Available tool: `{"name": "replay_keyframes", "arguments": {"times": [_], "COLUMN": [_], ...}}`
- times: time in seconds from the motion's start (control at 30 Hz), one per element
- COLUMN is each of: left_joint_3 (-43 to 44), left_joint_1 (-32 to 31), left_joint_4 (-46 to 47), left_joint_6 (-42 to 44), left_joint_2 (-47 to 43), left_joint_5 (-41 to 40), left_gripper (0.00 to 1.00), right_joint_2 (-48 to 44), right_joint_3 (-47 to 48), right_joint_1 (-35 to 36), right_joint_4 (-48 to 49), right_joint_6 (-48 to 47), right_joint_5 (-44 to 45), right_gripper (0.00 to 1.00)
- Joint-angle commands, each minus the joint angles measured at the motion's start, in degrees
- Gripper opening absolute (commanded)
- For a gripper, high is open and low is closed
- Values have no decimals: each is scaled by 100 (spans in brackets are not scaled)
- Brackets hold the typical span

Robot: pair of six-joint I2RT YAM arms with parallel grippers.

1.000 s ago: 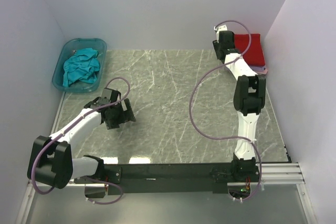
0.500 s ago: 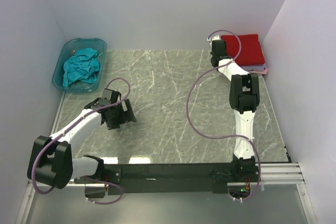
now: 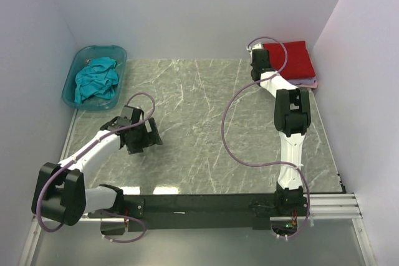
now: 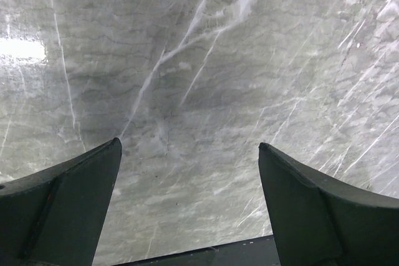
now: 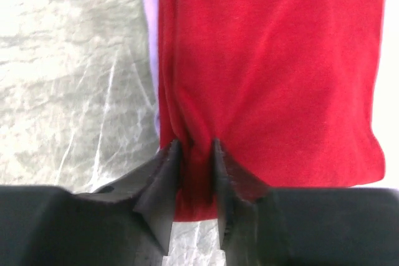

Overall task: Fold and stack the t-shirts
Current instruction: Neatly place the folded tshirt to the corner, then reset both grippers

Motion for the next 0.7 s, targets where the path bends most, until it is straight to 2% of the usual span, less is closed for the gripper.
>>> {"name": "replay_keyframes", "arguments": {"times": [0.0,0.03,0.07,0.17,0.27,0.33,0.43,0.5,0.63,0.67], "left_joint_3": [-38,-29,-20,24,216,357,709,990,1386,1534], "left_joint_1": [-27,-27,-27,-27,-27,-27,-27,-27,-27,-27], "left_joint_4": [152,152,161,108,-85,-269,-489,-717,-1087,-1235], "left_joint_6": [-78,-69,-61,-104,-113,-96,-78,-87,-157,-175], "left_joint_2": [-162,-214,-258,-416,-671,-933,-1329,-1523,-2172,-2287], "left_joint_5": [37,20,-6,-199,-506,-604,-1165,-1638,-2420,-2554], "left_gripper": [97,97,97,98,99,100,99,99,100,99], "right_joint_2": [-531,-627,-846,-1355,-1961,-2323,-3105,-3772,-5029,-5588], "right_joint_3": [202,202,193,176,158,106,-61,-288,-860,-1001], "right_joint_1": [33,33,33,33,33,33,33,24,-2,-2], "right_joint_4": [-371,-416,-460,-671,-1048,-1225,-1620,-1936,-2368,-2464], "right_joint_6": [376,595,727,1281,1956,2221,2826,3353,3857,3919], "right_joint_5": [-202,-429,-553,-967,-1169,-1231,-1170,-1030,-933,-906], "right_gripper": [37,43,53,65,71,73,74,76,85,87]}}
